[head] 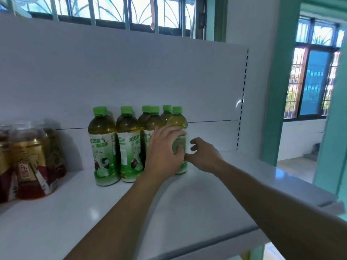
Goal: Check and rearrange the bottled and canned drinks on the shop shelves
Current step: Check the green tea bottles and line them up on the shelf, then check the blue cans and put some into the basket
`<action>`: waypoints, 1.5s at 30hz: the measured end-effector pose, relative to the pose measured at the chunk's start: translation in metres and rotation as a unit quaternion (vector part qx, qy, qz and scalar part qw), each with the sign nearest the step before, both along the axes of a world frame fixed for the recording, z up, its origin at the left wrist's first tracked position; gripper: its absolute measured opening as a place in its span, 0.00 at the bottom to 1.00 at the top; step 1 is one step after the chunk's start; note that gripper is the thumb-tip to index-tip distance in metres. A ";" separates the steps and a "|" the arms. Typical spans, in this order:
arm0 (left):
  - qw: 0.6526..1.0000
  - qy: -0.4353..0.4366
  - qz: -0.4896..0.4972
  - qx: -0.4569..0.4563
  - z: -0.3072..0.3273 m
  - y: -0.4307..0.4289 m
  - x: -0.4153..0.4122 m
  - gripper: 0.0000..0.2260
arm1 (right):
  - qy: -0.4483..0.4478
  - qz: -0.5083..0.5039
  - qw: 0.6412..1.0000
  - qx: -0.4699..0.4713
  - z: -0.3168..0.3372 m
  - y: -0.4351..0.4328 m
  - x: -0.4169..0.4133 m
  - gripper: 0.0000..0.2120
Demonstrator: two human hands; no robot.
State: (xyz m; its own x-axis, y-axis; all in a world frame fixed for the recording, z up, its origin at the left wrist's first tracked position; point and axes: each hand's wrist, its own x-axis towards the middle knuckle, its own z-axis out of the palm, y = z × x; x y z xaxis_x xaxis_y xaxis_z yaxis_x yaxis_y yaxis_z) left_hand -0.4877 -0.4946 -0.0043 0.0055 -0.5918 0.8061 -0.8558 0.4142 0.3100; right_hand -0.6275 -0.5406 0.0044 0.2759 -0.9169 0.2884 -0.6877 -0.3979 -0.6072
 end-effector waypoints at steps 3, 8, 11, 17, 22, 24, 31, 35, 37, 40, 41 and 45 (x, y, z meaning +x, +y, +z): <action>0.998 0.040 -0.040 0.028 0.003 0.008 -0.016 0.17 | 0.038 -0.020 0.999 -0.018 -0.002 0.014 -0.026 0.29; 0.990 0.084 -0.096 0.064 0.024 0.037 -0.052 0.15 | 0.052 -0.031 0.996 -0.059 -0.003 0.045 -0.075 0.22; 0.972 0.161 -0.150 0.088 0.038 0.067 -0.081 0.12 | 0.009 -0.034 0.997 -0.074 -0.003 0.057 -0.103 0.18; 0.931 0.233 -0.234 0.155 -0.015 0.174 -0.133 0.08 | -0.043 0.006 0.995 -0.084 -0.022 0.100 -0.149 0.03; 0.899 0.269 -0.146 0.313 -0.114 0.212 -0.157 0.07 | -0.043 0.116 0.992 -0.021 -0.062 0.162 -0.198 0.04; 0.891 0.264 -0.079 0.361 -0.154 0.213 -0.162 0.05 | 0.001 0.128 0.991 0.024 -0.086 0.174 -0.212 0.04; 0.829 0.201 0.088 0.514 -0.271 0.229 -0.169 0.08 | 0.122 0.074 0.974 0.177 -0.220 0.176 -0.214 0.11; 0.802 0.205 0.112 0.549 -0.305 0.220 -0.164 0.12 | 0.167 0.044 0.956 0.236 -0.273 0.167 -0.199 0.14; 0.791 0.223 0.114 0.558 -0.318 0.209 -0.160 0.13 | 0.152 0.005 0.953 0.262 -0.295 0.153 -0.190 0.17; 0.780 0.235 0.095 0.572 -0.338 0.193 -0.156 0.13 | 0.102 -0.064 0.949 0.290 -0.326 0.128 -0.175 0.26; 0.775 0.235 0.087 0.580 -0.343 0.188 -0.154 0.14 | 0.095 -0.082 0.946 0.297 -0.334 0.121 -0.170 0.28; 0.763 0.215 0.057 0.607 -0.360 0.165 -0.141 0.15 | 0.100 -0.130 0.938 0.307 -0.360 0.093 -0.151 0.36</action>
State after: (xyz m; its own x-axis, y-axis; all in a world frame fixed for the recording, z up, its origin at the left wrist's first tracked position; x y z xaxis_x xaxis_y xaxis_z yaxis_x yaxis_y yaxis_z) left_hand -0.6291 -0.3300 -0.3646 0.2224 -0.8772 -0.4254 -0.5762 -0.4703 0.6684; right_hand -0.7781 -0.4481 -0.3553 0.0128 -0.9372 -0.3485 -0.8375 0.1804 -0.5158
